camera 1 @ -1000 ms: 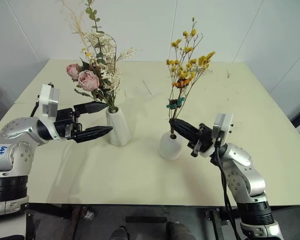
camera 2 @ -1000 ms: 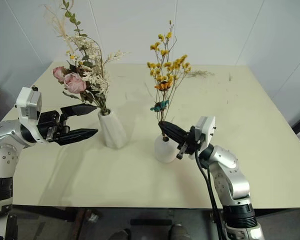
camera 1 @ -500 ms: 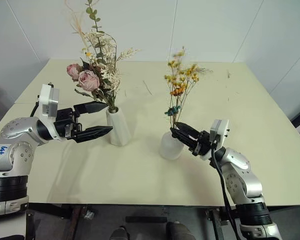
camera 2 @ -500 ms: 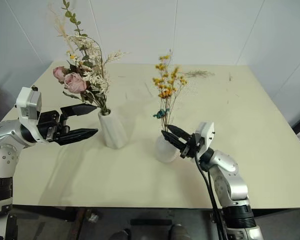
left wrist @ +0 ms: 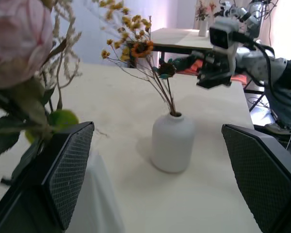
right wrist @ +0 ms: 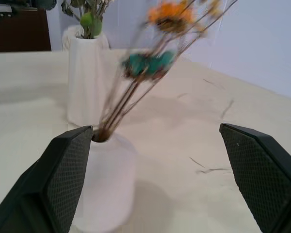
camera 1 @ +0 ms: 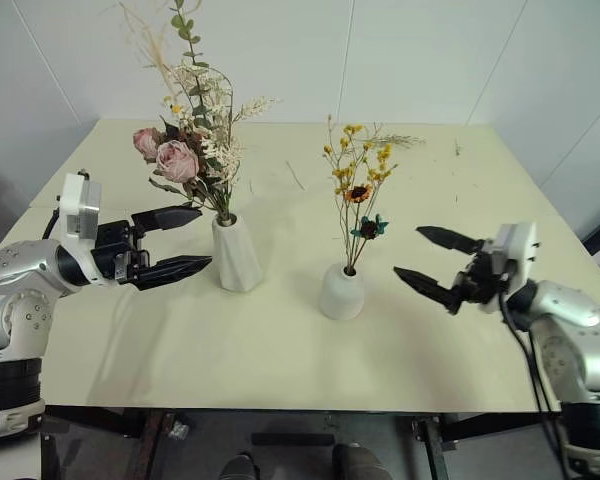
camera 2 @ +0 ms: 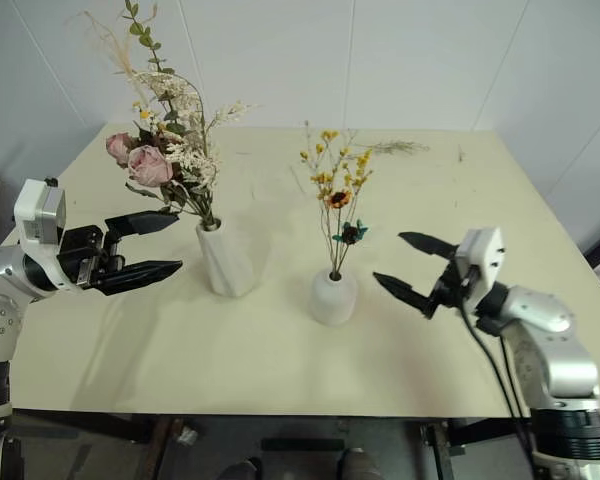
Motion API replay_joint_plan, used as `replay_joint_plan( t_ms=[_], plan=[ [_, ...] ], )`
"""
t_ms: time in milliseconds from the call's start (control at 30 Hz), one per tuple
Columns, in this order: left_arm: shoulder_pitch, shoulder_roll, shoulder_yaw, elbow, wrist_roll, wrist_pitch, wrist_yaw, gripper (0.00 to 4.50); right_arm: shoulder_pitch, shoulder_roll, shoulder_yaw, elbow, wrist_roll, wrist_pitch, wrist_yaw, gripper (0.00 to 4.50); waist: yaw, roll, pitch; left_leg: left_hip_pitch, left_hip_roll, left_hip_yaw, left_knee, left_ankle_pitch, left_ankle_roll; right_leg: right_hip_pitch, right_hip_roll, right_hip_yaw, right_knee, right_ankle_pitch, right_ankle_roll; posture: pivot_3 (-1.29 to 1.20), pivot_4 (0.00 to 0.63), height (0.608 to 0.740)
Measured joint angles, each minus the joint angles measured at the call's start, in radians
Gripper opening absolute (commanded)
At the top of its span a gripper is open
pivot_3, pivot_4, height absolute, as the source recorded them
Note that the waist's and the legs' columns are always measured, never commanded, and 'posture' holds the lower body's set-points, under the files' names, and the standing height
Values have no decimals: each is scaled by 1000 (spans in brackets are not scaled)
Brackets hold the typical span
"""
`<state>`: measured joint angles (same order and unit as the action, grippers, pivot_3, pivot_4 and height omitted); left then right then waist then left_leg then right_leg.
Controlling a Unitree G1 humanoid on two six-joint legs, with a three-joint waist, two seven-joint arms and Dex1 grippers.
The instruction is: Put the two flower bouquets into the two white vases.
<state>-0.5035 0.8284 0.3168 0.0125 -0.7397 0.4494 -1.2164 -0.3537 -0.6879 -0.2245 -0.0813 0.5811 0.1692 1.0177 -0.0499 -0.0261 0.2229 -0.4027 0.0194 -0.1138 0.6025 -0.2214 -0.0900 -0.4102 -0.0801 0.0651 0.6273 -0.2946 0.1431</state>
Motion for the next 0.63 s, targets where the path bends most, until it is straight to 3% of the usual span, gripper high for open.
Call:
replay_joint_plan(
  t_ms=[100,133,367,633],
  plan=[
    [5,0,0,-1,0,-2,0,4500,-10,-13,-11,11,1,3,29,4438,0,0,0,0,0,0,1,0,0,0,0,0,0,0,0,0,150,740],
    [37,27,6,3,7,-12,-24,4500,-15,-90,5,39,-2,6,123,4438,-1,1,0,0,0,1,1,0,0,0,0,1,-1,0,0,0,150,740],
    [64,67,26,76,45,-64,-87,4500,-67,-187,19,100,-15,-13,289,4438,-2,1,0,0,0,1,1,0,0,0,0,1,-1,0,0,0,150,740],
    [67,67,25,121,77,-101,-108,4500,-76,-194,23,126,-35,-26,316,4438,1,1,0,0,0,1,1,0,0,0,0,1,-1,0,0,0,150,740]
  ],
)
